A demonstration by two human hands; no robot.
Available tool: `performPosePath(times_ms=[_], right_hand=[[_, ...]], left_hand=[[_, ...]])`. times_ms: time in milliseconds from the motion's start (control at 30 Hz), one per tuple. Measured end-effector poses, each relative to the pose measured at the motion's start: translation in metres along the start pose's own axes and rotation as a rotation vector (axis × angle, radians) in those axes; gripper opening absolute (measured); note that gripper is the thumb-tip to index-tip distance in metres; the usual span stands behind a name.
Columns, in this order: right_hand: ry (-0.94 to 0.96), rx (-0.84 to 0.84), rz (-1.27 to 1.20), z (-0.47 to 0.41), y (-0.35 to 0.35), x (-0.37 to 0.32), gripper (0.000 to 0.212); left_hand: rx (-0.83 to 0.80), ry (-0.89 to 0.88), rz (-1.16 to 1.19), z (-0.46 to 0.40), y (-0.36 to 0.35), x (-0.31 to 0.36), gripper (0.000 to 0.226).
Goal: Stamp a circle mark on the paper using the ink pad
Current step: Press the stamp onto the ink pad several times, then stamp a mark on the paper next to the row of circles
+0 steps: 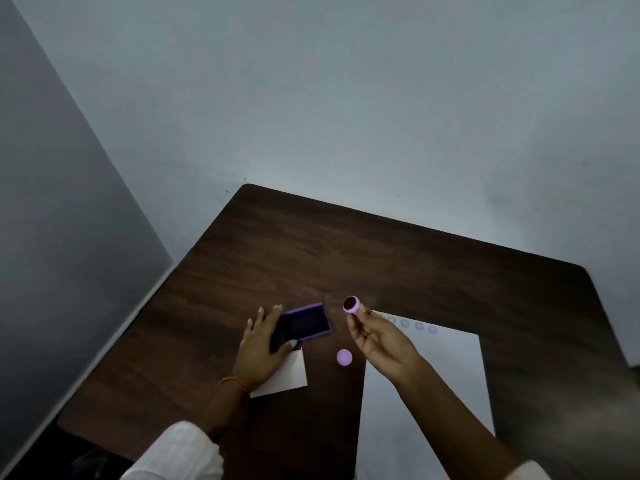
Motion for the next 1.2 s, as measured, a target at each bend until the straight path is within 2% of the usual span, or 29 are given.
performPosePath(times_ms=[100, 200, 267, 333, 433, 467, 633, 700, 767, 833, 933, 1100, 1200], right_hand=[[0.023, 0.027, -0.120, 0.019, 0.019, -0.008, 0.013], [0.061, 0.032, -0.208, 0.034, 0.037, -0.018, 0.022], [0.079, 0.045, -0.239, 0.042, 0.049, -0.025, 0.024], [0.102, 0.043, -0.253, 0.049, 0.059, -0.032, 0.036], [0.148, 0.004, -0.282, 0.053, 0.074, -0.044, 0.066], [0.169, -0.002, -0.282, 0.054, 0.080, -0.048, 0.068], [0.271, 0.041, -0.259, 0.060, 0.108, -0.072, 0.064], [0.324, 0.118, -0.205, 0.066, 0.122, -0.085, 0.046], [0.390, 0.264, -0.131, 0.068, 0.144, -0.098, 0.021], [0.426, 0.440, -0.002, 0.068, 0.166, -0.108, 0.018], [0.467, 0.666, 0.372, 0.070, 0.180, -0.125, 0.020], [0.619, 0.733, 0.805, 0.070, 0.154, -0.139, 0.005], [0.599, 0.803, 1.135, 0.055, 0.151, -0.145, 0.015]], left_hand=[[0.064, 0.032, 0.014, -0.001, 0.005, 0.000, 0.080], [0.180, 0.000, -0.035, -0.003, 0.013, 0.018, 0.066], [0.181, -0.068, -0.053, -0.005, 0.006, 0.041, 0.063], [0.139, -0.142, -0.064, -0.008, -0.008, 0.066, 0.063], [0.043, -0.236, -0.054, -0.011, -0.031, 0.105, 0.065], [0.007, -0.265, -0.057, -0.012, -0.039, 0.116, 0.065], [-0.150, -0.356, -0.142, -0.020, -0.078, 0.150, 0.073], [-0.206, -0.396, -0.184, -0.023, -0.093, 0.156, 0.091], [-0.241, -0.429, -0.219, -0.028, -0.106, 0.161, 0.102], [-0.264, -0.455, -0.255, -0.032, -0.116, 0.169, 0.106], [-0.296, -0.497, -0.309, -0.037, -0.130, 0.181, 0.108], [-0.367, -0.504, -0.400, -0.045, -0.152, 0.183, 0.098], [-0.400, -0.485, -0.428, -0.049, -0.159, 0.178, 0.102]])
Point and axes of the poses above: each hand's wrist, its own z-axis away from the middle knuckle, its own y-axis out of the back of the hand, x = y × z, the point moved 9 cm from there along -z, towards the middle knuckle, and after that the axes turned 2 degrees about -x, right-handed, at the moved point
